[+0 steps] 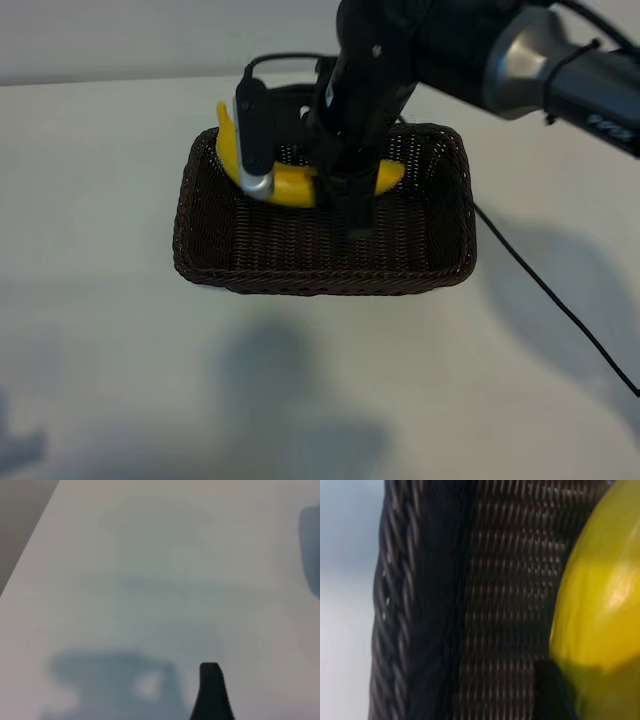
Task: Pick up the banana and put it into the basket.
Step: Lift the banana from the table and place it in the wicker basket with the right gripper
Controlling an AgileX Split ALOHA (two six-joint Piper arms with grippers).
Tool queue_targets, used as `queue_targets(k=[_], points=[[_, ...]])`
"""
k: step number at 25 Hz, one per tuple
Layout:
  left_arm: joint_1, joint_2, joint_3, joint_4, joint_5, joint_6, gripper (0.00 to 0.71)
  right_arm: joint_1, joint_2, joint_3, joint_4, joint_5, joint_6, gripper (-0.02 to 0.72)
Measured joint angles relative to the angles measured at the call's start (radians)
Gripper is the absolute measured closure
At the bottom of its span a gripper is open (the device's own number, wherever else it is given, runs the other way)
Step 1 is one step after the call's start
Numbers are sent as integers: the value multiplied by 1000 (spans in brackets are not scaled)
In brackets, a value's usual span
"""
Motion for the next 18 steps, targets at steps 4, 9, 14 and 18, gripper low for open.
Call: queue_targets(k=[4, 9, 14, 18], points=[[0, 0, 0, 0, 0, -1, 162, 0, 40, 0, -1, -1, 0, 285], [0, 0, 0, 0, 0, -1, 162, 0, 67, 0, -7, 4, 0, 285], [0, 0, 0, 0, 0, -1, 162, 0, 67, 0, -8, 23, 0, 285], [0, 0, 0, 0, 0, -1, 162, 0, 67, -1, -18, 35, 20, 285]])
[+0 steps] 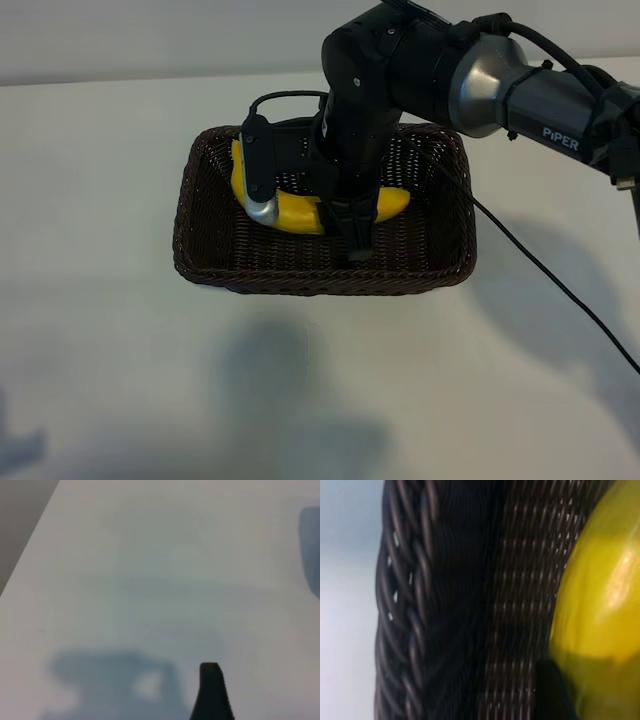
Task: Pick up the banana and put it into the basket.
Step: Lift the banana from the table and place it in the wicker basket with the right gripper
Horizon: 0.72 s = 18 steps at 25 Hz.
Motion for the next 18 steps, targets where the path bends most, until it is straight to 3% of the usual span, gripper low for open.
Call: queue_targets(k=[6, 12, 18], points=[[0, 0, 0, 0, 0, 0, 162, 0, 0, 0, -2, 6, 33, 278], [0, 0, 0, 0, 0, 0, 162, 0, 0, 0, -2, 6, 50, 140], [0, 0, 0, 0, 0, 0, 162, 0, -27, 0, -8, 19, 109, 120]])
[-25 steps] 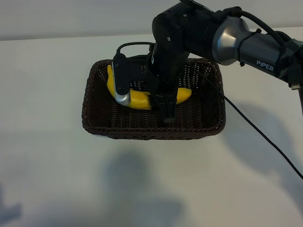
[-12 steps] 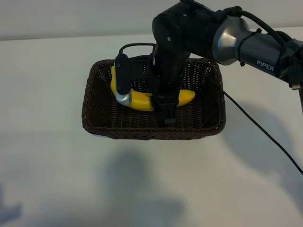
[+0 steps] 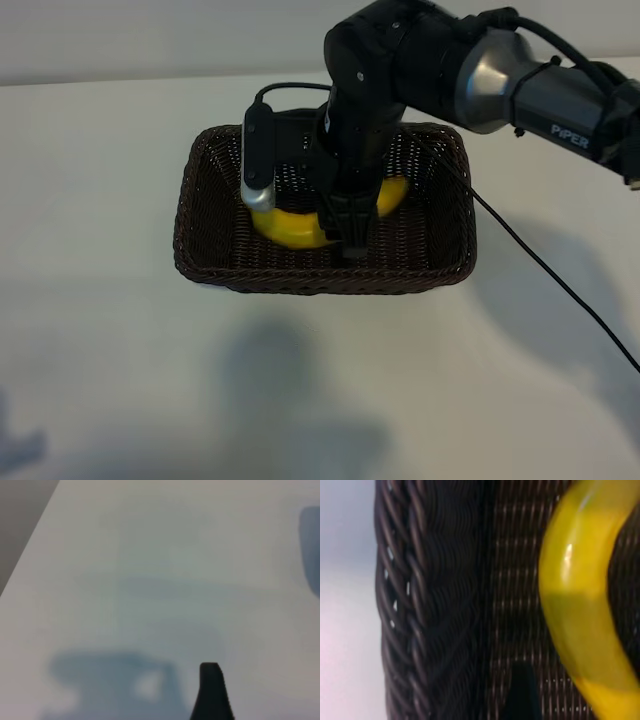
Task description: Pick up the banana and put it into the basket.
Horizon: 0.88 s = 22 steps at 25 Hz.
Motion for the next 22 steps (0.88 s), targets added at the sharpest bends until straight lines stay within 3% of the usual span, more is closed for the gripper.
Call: queue_targets(k=[4, 6, 11, 13, 16, 20, 22], points=[[0, 0, 0, 0, 0, 0, 162, -4, -13, 0, -21, 33, 104, 125], [0, 0, 0, 0, 0, 0, 162, -16, -14, 0, -47, 54, 197, 125], [0, 0, 0, 0, 0, 0, 162, -96, -14, 0, -127, 119, 500, 125], [0, 0, 0, 0, 0, 0, 162, -141, -14, 0, -134, 127, 584, 125], [0, 0, 0, 0, 0, 0, 162, -211, -17, 0, -121, 129, 647, 125], [0, 0, 0, 0, 0, 0, 162, -305, -22, 0, -49, 155, 683, 126], [0, 0, 0, 0, 0, 0, 162, -356, -22, 0, -8, 157, 731, 127]])
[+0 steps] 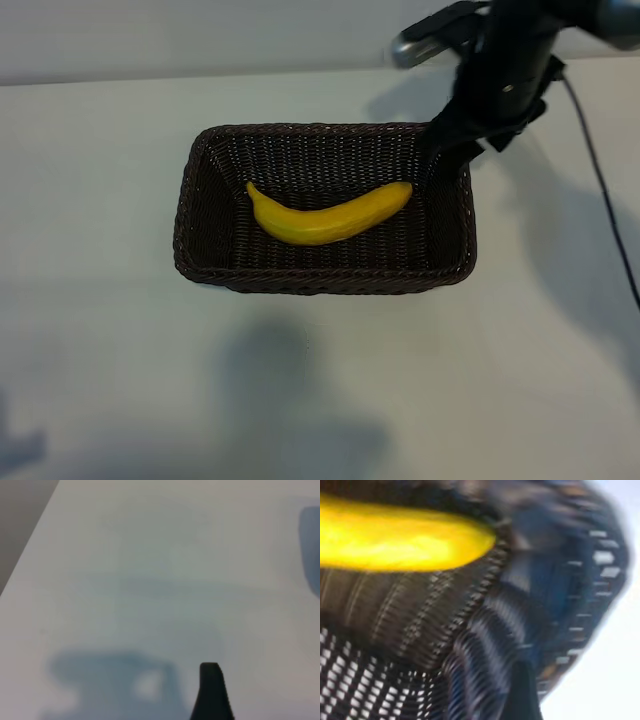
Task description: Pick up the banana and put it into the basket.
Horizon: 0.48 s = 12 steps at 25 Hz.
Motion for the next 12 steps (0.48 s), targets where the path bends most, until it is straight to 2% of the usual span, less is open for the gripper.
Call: queue_targets(k=[3, 6, 12], points=[[0, 0, 0, 0, 0, 0, 162, -78, 0, 0, 13, 4, 79, 127], [0, 0, 0, 0, 0, 0, 162, -168, 0, 0, 13, 10, 126, 127], [0, 0, 0, 0, 0, 0, 162, -321, 0, 0, 11, 43, 145, 127]])
